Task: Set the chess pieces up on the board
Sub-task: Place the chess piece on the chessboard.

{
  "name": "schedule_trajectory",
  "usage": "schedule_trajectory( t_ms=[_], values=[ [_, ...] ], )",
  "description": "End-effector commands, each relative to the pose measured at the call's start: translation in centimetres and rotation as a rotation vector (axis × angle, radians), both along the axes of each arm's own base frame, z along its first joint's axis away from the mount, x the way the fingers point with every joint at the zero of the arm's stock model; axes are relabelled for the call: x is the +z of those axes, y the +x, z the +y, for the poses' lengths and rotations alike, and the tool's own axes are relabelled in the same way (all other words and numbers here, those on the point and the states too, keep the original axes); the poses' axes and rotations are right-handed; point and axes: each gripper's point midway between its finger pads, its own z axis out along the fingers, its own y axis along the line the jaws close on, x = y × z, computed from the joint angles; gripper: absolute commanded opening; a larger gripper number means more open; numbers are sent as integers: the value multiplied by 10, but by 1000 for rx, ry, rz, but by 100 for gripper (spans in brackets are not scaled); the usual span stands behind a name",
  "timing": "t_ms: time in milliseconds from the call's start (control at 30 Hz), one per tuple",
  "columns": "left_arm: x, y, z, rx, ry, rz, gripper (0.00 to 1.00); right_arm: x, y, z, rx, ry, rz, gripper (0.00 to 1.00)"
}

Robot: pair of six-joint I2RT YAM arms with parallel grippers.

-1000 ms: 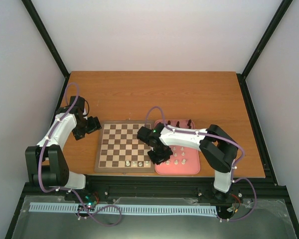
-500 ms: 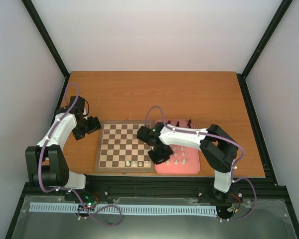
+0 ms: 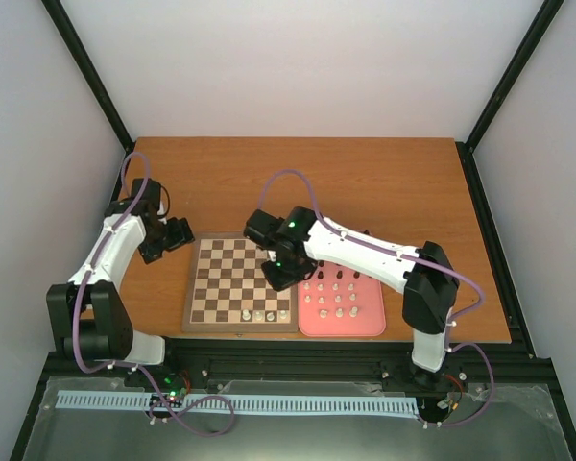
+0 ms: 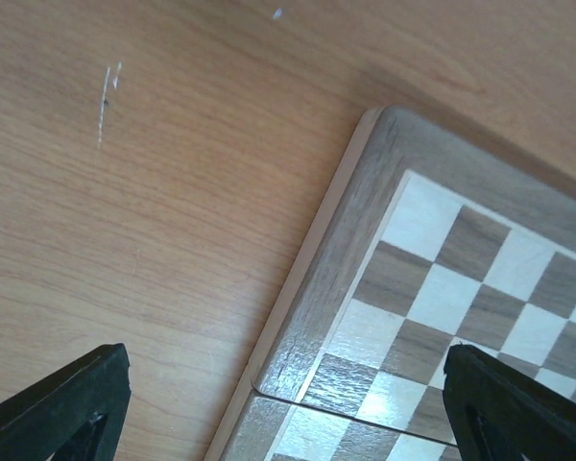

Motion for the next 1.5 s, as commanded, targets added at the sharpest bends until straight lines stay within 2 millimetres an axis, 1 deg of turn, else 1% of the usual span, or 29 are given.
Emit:
schedule_trajectory(
  t_ms=[0,67,133,267,333,433,533,567,700,733,900,1000,1100,1233,1267,1400,1467],
  values=[
    [34,11,0,6,-3,-76,100,15,1,33,88,32,-29,9],
    [46,12,2,14,3,-100,100,21,3,50,120,48,-40,9],
    [63,14,5,35,19,-142,100,23,4,66,149,63,-43,9],
    [107,14,17,87,79,-257,100,21,5,94,184,98,-36,9],
    [130,10,26,121,122,-305,100,20,4,105,196,114,-34,9],
    [164,0,42,188,199,-386,100,19,-1,120,216,152,-25,9],
    [190,-9,51,243,237,-435,100,25,-6,139,257,226,-37,9],
    [195,-11,53,257,244,-445,100,27,-7,145,273,249,-45,9],
    [206,-7,54,271,241,-487,100,21,-11,168,319,296,-39,9],
    [212,-5,53,272,239,-510,100,21,-10,174,326,302,-42,9],
    [264,4,53,259,239,-641,100,-1,-16,186,340,279,5,9],
    [289,7,42,204,201,-704,100,-14,-18,190,338,268,22,9],
    [307,10,24,137,122,-768,100,-20,-17,196,335,269,29,9],
    [320,12,2,56,40,-824,100,-25,-21,204,337,284,48,9],
    [324,11,-2,39,33,-837,100,-29,-22,205,336,280,59,9],
    [346,4,-15,-20,38,-896,100,-29,-31,211,344,287,77,9],
    [353,-1,-21,-45,38,-918,100,-30,-39,213,351,284,88,9]
  ],
)
